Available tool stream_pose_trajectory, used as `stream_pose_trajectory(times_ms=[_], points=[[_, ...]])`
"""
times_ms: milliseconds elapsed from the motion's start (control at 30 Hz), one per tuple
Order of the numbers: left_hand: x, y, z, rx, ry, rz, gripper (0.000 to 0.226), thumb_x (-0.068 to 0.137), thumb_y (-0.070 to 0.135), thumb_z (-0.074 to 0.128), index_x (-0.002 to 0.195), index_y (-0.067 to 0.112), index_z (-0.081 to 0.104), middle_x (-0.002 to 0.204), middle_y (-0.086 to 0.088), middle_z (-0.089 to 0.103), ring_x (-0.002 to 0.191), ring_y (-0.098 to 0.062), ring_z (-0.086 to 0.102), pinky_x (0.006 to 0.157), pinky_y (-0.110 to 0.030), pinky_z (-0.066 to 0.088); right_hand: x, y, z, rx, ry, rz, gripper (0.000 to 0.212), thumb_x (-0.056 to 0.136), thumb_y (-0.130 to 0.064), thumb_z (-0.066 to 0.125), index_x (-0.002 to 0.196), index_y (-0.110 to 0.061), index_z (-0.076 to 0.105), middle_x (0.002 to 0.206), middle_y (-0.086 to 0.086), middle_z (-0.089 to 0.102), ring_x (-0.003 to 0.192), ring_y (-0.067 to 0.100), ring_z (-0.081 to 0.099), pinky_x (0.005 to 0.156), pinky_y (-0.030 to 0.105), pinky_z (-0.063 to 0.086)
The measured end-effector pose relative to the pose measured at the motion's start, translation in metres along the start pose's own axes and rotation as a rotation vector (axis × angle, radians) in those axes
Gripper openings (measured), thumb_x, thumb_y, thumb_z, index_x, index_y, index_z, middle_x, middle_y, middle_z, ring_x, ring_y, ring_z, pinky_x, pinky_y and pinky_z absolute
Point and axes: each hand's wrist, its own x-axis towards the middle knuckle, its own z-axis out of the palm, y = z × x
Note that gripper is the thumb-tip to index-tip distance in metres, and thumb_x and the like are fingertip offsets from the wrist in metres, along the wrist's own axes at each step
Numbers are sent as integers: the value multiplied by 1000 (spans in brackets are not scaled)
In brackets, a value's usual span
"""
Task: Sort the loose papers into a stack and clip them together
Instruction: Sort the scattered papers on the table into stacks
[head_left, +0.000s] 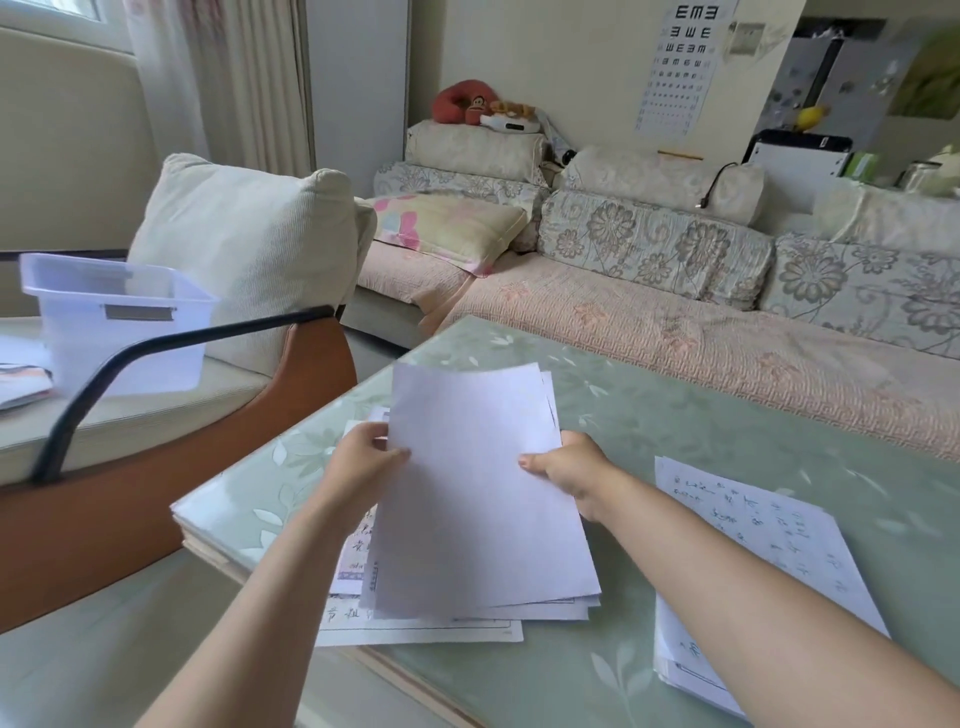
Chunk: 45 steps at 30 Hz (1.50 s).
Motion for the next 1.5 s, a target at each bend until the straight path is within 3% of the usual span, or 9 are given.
stream_pose_trajectory(times_ms=[167,333,533,667,767,933,1100,1267,1500], points=[[0,-17,-10,855,153,-145,39,89,20,47,125,6,50,131,-18,49,124,-35,37,95,-41,39,-4,9,21,-292,141,16,35,68,-14,69,100,-12,54,91,4,58,70,20,55,55,22,43],[9,-10,-9,762,181,-243,38,87,26,48,117,4,56,115,-16,61,113,-32,50,95,-35,43,-9,4,33,-381,123,12,24,64,-16,66,83,-12,53,72,2,52,55,19,46,51,21,36],[15,-3,-5,368,123,-316,20,80,23,62,82,4,55,82,-14,58,61,-27,56,65,-32,52,-17,0,34,-401,161,40,27,61,-15,66,87,-7,61,75,2,60,59,19,54,53,23,42],[13,-2,1,273,61,-325,23,79,24,70,75,6,56,63,-7,55,54,-22,48,61,-25,41,-18,3,30,-249,165,91,41,65,-16,71,105,-7,63,94,4,68,78,23,64,65,30,52],[6,-2,4,475,60,-276,26,80,24,69,89,7,52,82,-8,57,74,-24,55,58,-26,38,-18,-6,30,-23,134,146,52,77,-9,73,125,-3,54,121,9,60,110,30,57,82,35,45],[-17,-17,-1,887,121,-163,55,75,36,71,121,14,52,131,-10,45,126,-30,34,93,-37,39,-26,-21,30,129,50,264,48,78,2,69,124,-1,54,128,9,57,122,30,55,86,38,44],[-47,-28,-9,682,74,-78,66,85,33,65,143,15,41,146,-9,41,135,-29,30,107,-35,30,-39,-9,46,2,33,202,51,76,-5,71,124,-4,56,129,13,59,115,31,59,86,35,49],[-78,-25,-32,437,420,-254,65,80,17,65,140,15,40,147,-13,27,137,-33,20,108,-43,32,-62,-2,65,-612,99,35,61,78,-30,68,133,-16,45,136,6,48,134,28,32,103,34,42],[-106,-48,-67,22,249,-540,67,57,18,83,117,3,58,110,-14,65,91,-32,65,82,-42,56,-82,6,78,-872,-22,-200,58,83,-40,53,138,-24,41,147,-3,38,132,29,30,101,37,34]])
